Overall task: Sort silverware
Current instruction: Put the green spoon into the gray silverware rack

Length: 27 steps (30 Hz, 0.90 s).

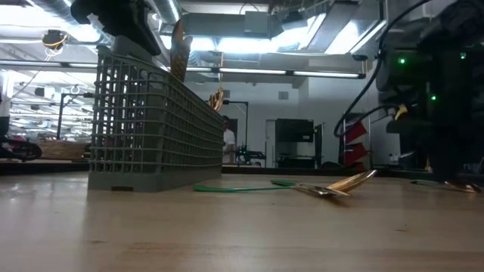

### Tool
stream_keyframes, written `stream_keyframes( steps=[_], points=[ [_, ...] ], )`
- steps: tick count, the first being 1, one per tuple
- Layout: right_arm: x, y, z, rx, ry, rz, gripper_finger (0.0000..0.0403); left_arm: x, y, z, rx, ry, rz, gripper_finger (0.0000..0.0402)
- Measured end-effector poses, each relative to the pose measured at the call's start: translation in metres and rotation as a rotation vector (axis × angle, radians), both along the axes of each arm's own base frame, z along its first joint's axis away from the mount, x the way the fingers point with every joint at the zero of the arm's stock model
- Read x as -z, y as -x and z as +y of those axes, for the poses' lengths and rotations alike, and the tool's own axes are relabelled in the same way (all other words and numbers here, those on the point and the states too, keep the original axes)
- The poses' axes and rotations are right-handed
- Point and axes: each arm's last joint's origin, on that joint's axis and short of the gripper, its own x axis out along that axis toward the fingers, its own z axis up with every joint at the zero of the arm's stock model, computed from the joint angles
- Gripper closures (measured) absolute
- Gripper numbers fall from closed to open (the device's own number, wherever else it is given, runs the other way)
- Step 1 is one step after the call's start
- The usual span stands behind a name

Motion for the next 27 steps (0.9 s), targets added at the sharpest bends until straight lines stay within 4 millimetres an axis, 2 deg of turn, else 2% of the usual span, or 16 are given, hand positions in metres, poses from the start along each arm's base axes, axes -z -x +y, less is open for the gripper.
stream_keyframes(
  steps=[12,18,23,27],
  points=[
    [0.0023,0.0011,-0.0017,0.009,0.034,0.006,0.0356,0.0005,-0.0003,-0.0002,0.003,0.003,0.002,0.0314],
    [0.0021,-0.0006,-0.001,0.005,0.016,-0.013,0.0394,0.0005,-0.0006,-0.0002,-0.012,0.019,-0.011,0.0314],
    [0.002,-0.0025,-0.0007,0.003,-0.001,-0.034,0.0386,0.0006,-0.0006,-0.0003,-0.029,0.036,-0.021,0.0314],
    [0.0019,-0.0032,-0.0004,-0.006,-0.012,-0.041,0.0397,0.0008,-0.0006,-0.0003,-0.03,0.037,-0.021,0.0314]
  ],
)
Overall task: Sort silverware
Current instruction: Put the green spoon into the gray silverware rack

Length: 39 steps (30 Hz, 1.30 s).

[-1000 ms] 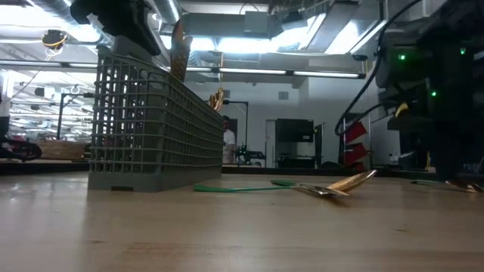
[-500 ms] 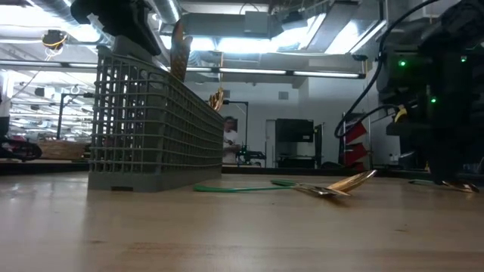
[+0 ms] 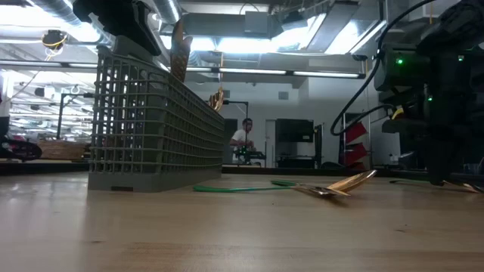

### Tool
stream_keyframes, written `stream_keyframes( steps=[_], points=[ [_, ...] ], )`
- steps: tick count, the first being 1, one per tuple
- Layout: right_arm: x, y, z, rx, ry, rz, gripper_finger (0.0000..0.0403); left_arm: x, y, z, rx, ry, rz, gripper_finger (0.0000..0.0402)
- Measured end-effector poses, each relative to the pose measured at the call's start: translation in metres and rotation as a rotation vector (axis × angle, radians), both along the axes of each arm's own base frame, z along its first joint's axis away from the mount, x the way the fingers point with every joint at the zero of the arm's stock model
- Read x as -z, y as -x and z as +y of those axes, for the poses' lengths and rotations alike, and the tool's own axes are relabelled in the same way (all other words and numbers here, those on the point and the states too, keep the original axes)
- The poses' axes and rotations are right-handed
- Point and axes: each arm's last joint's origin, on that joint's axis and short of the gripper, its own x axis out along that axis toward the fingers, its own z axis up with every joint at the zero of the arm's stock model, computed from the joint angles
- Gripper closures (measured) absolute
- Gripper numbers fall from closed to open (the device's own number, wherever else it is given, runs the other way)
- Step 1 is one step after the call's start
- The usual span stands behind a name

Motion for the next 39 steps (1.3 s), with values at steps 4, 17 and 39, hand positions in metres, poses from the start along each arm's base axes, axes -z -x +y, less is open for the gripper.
stream_keyframes(
  steps=[4,17,39],
  points=[
    [0.0,0.0,0.0,-0.013,0.001,0.001,0.0388,0.0,0.0,0.0,0.0,0.0,0.0,0.0314],
    [-0.002,-0.015,0.001,-0.065,-0.06,-0.16,0.0399,0.0,0.0,0.0,-0.014,0.013,-0.009,0.0314],
    [-0.037,-0.065,-0.001,-0.231,-0.048,-0.806,0.0401,-0.013,0.013,-0.007,0.008,0.103,-0.13,0.0314]
  ],
)
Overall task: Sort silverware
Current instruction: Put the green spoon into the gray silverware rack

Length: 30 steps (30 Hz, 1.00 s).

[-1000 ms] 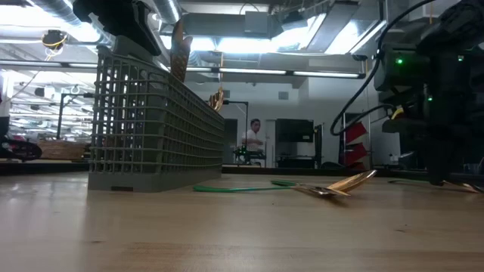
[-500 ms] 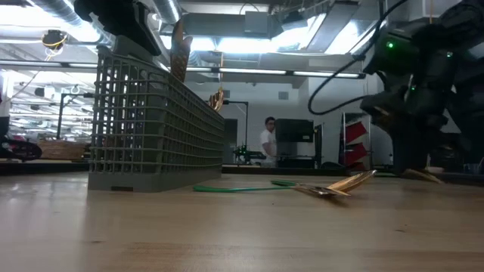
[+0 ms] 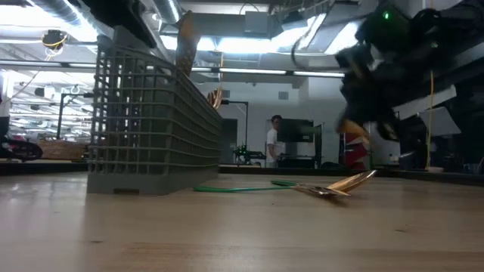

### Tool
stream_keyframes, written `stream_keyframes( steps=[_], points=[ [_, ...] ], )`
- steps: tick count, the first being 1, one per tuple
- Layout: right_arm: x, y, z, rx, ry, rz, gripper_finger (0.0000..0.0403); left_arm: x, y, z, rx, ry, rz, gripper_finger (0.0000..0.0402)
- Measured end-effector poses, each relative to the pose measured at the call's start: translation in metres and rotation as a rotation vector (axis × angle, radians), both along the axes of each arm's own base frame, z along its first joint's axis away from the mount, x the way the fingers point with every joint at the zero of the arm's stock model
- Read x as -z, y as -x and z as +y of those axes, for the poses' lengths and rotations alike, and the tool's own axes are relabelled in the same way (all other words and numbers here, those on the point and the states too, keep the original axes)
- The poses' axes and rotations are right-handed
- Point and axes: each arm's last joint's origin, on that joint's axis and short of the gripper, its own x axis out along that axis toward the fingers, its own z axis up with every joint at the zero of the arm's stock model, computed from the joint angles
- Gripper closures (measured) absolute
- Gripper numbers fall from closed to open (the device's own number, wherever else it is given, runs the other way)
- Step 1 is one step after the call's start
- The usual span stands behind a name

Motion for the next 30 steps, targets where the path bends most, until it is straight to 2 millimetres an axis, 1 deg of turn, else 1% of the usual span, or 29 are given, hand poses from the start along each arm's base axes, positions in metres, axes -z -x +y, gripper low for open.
stream_keyframes(
  steps=[3,8,13,18,23,26,30],
  points=[
    [-0.013,-0.008,-0.001,-0.016,0.048,-0.16,0.0402,-0.008,0.01,-0.002,0.0,0.03,-0.061,0.0314],
    [-0.032,-0.016,-0.003,-0.027,0.147,-0.377,0.0402,-0.015,0.018,-0.008,0.03,0.042,-0.108,0.0314],
    [-0.046,-0.019,-0.004,-0.001,0.269,-0.513,0.0402,-0.018,0.016,-0.013,0.052,0.047,-0.148,0.0314],
    [-0.059,-0.019,-0.006,0.029,0.427,-0.632,0.0402,-0.026,-0.002,-0.021,0.067,0.085,-0.292,0.0314],
    [-0.074,-0.018,-0.007,0.054,0.548,-0.772,0.0402,-0.031,-0.027,-0.028,0.064,0.122,-0.437,0.0313],
    [-0.081,-0.017,-0.007,0.057,0.621,-0.837,0.0402,-0.029,-0.045,-0.032,0.089,0.073,-0.479,0.0313],
    [-0.086,-0.015,-0.006,0.056,0.7,-0.881,0.0402,-0.019,-0.074,-0.039,0.167,-0.092,-0.483,0.0313]
  ],
)
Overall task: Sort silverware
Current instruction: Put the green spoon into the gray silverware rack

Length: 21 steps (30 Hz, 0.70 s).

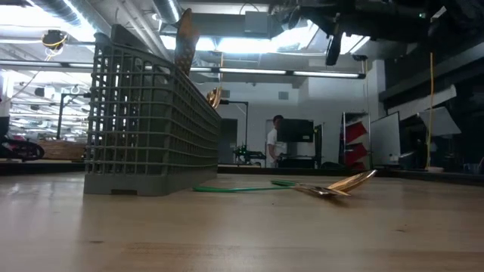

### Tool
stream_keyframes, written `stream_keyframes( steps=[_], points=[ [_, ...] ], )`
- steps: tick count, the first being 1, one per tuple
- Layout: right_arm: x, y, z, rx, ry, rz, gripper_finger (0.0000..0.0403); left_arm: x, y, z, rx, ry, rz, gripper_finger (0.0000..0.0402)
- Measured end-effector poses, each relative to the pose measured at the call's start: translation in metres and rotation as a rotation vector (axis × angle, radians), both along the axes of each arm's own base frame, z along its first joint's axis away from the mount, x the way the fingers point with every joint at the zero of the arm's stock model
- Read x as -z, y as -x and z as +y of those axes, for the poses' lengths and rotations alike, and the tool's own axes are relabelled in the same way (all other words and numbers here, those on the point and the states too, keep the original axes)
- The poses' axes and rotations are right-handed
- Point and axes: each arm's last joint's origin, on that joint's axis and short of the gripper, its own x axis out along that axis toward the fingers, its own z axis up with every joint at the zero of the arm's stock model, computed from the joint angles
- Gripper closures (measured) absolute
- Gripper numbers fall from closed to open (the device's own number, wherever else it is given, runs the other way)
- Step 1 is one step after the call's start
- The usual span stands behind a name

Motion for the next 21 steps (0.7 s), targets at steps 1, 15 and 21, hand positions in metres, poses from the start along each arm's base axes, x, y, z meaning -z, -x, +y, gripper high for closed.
stream_keyframes(
  steps=[1,15,21],
  points=[
    [0.0,0.0,0.0,0.001,0.004,-0.001,0.0402,0.003,-0.007,-0.002,0.011,-0.061,0.002,0.0313],
    [-0.005,0.001,0.002,-0.067,0.033,-0.046,0.0402,0.051,-0.083,0.004,-0.046,-0.413,-0.116,0.0221],
    [-0.005,0.001,0.002,-0.067,0.033,-0.046,0.0402,0.068,-0.098,0.019,-0.096,-0.392,-0.123,0.0218]
  ],
)
